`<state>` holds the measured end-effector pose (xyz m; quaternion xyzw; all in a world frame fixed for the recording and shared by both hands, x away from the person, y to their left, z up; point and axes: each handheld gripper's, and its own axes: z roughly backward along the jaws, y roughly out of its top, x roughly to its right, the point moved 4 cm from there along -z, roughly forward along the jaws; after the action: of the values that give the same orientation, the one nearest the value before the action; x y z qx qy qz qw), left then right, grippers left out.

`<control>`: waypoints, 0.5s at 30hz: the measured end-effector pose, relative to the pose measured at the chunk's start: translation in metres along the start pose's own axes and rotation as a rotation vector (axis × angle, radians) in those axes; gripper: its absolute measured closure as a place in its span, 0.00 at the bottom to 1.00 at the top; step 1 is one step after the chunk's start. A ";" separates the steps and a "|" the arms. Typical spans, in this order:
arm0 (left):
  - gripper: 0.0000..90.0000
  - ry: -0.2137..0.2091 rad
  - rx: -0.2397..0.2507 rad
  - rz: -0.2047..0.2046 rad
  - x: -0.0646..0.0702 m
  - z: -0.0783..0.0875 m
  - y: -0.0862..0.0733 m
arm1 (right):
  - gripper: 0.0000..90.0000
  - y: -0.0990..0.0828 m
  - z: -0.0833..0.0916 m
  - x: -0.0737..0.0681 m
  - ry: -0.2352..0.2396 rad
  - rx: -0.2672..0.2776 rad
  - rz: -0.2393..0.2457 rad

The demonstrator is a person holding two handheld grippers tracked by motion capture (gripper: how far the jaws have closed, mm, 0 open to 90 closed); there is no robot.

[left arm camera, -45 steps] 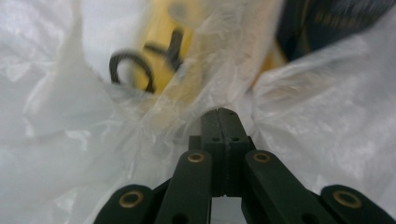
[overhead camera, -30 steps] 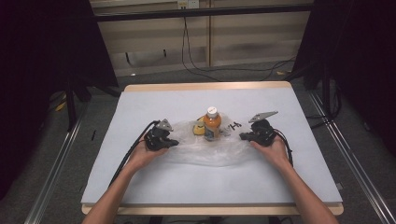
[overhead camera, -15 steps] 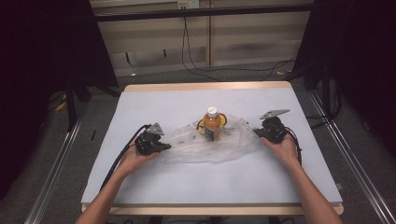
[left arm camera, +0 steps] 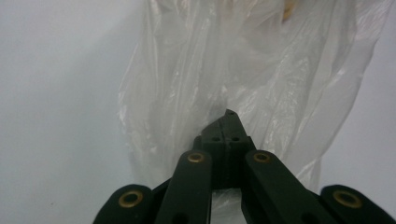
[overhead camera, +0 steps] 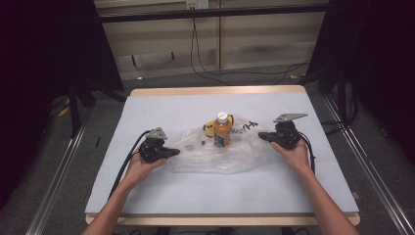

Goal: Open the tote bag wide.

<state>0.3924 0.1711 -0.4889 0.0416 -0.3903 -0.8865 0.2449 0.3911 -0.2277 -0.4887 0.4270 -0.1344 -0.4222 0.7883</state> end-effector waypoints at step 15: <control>1.00 -0.022 0.094 -0.004 0.013 0.026 0.023 | 1.00 0.029 0.020 -0.031 0.094 0.067 0.043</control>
<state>0.3836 0.1688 -0.4532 0.0439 -0.4342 -0.8681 0.2365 0.3770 -0.2068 -0.4496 0.4695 -0.1206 -0.3801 0.7877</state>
